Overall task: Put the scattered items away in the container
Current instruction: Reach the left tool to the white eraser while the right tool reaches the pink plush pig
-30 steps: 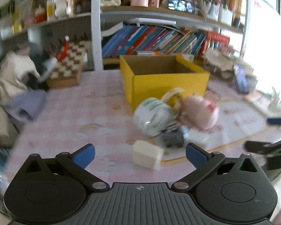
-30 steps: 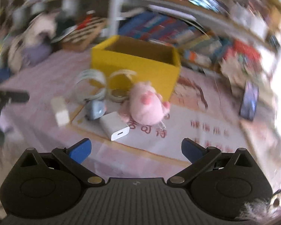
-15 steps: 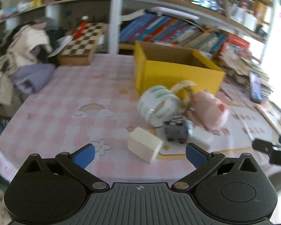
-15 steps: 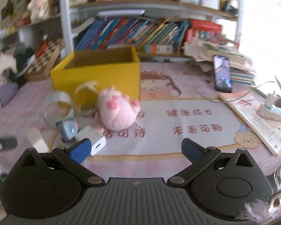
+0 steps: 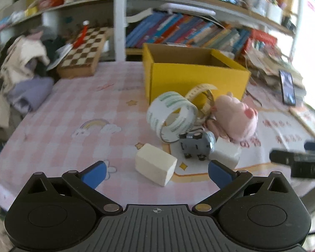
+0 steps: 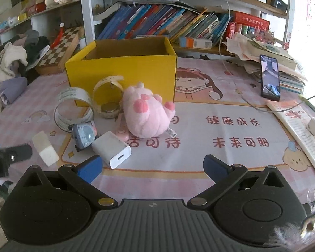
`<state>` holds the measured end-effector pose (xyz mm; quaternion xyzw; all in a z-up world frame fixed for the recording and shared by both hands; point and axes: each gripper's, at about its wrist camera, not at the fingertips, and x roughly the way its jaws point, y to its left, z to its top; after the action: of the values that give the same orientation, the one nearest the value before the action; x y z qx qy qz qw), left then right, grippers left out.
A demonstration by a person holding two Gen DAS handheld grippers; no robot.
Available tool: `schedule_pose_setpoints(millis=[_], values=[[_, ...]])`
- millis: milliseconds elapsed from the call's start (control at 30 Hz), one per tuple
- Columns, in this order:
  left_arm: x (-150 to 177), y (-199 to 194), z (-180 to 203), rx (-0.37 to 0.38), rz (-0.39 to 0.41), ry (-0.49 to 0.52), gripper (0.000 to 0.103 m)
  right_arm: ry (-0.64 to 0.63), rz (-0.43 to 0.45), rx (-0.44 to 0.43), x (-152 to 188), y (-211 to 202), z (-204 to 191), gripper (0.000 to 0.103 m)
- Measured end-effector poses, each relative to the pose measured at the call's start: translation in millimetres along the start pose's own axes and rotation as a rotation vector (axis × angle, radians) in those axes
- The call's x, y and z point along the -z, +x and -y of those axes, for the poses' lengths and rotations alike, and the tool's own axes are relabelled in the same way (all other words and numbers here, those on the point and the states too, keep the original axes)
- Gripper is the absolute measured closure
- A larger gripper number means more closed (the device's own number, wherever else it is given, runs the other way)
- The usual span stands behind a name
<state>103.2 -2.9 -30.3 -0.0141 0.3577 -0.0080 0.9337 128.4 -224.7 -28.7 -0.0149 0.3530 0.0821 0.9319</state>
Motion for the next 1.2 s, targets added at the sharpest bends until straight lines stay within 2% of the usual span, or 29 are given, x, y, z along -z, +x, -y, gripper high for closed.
schedule_pose_setpoints(millis=[167, 533, 700, 1200], values=[[-3.2, 12.1, 4.2, -0.006, -0.025, 0.052, 0.000, 0.044, -0.034, -0.017, -11.2, 17.2, 6.3, 0.000], [-4.7, 39.3, -9.9, -0.071, -0.086, -0.005, 0.004, 0.021, -0.088, -0.060, -31.5, 51.1, 6.4, 0.002], [-7.5, 50.3, -9.6, -0.075, -0.106, -0.019, 0.005, 0.016, -0.107, -0.062, -40.7, 66.4, 9.4, 0.002], [-15.4, 74.4, -5.5, -0.067, -0.184, -0.038, 0.025, 0.003, -0.147, -0.098, -66.8, 106.5, 13.2, 0.005]])
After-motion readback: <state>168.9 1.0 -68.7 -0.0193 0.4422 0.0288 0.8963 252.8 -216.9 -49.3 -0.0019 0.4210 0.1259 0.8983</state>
